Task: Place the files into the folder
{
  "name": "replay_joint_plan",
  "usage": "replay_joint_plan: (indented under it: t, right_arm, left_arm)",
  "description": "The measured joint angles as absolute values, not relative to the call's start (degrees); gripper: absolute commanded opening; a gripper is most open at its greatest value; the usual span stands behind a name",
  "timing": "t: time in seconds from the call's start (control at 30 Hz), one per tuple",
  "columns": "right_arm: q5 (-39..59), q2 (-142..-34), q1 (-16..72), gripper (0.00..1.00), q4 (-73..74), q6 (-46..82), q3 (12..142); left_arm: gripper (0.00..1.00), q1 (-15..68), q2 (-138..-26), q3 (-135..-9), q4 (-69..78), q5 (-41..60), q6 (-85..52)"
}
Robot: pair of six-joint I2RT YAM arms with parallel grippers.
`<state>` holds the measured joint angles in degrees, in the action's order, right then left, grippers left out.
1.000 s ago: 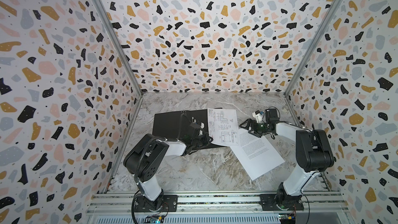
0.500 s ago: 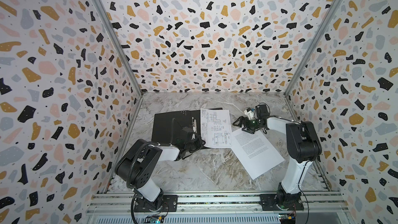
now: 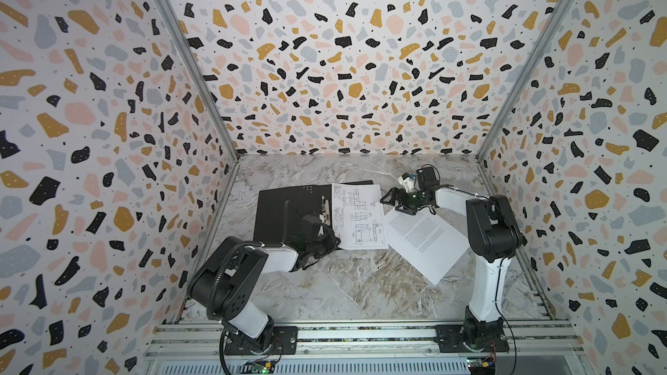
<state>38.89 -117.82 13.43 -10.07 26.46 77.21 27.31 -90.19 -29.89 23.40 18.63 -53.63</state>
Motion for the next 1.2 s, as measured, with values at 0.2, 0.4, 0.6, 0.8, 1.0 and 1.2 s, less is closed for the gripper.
replay_joint_plan:
  t: [0.2,0.4,0.6,0.8,1.0,1.2]
  right_arm:
    - [38.7,-117.8,13.1,0.97,-10.3,25.7,77.2]
    - [38.1,-116.0,10.8,0.97,-10.2,25.1,74.7]
    - [37.0,-115.0,9.0,0.97,-11.0,23.9,73.8]
    - [36.3,-113.7,8.5,0.97,-11.0,22.9,72.1]
    - [36.3,-113.7,8.5,0.97,-11.0,22.8,72.1]
    - [36.3,-113.6,8.5,0.97,-11.1,22.9,72.1]
  left_arm:
    - [0.04,27.0,-89.5,-29.8,23.4,17.4,-54.0]
    - [0.04,27.0,-89.1,-28.9,23.4,16.7,-54.7]
    - [0.04,27.0,-89.1,-28.8,23.3,16.2,-54.8]
    - [0.04,26.6,-89.1,-28.8,23.1,15.7,-54.8]
    - [0.06,26.4,-89.1,-28.8,23.1,15.7,-54.8]
    - [0.25,26.4,-89.1,-28.9,22.8,15.6,-54.7]
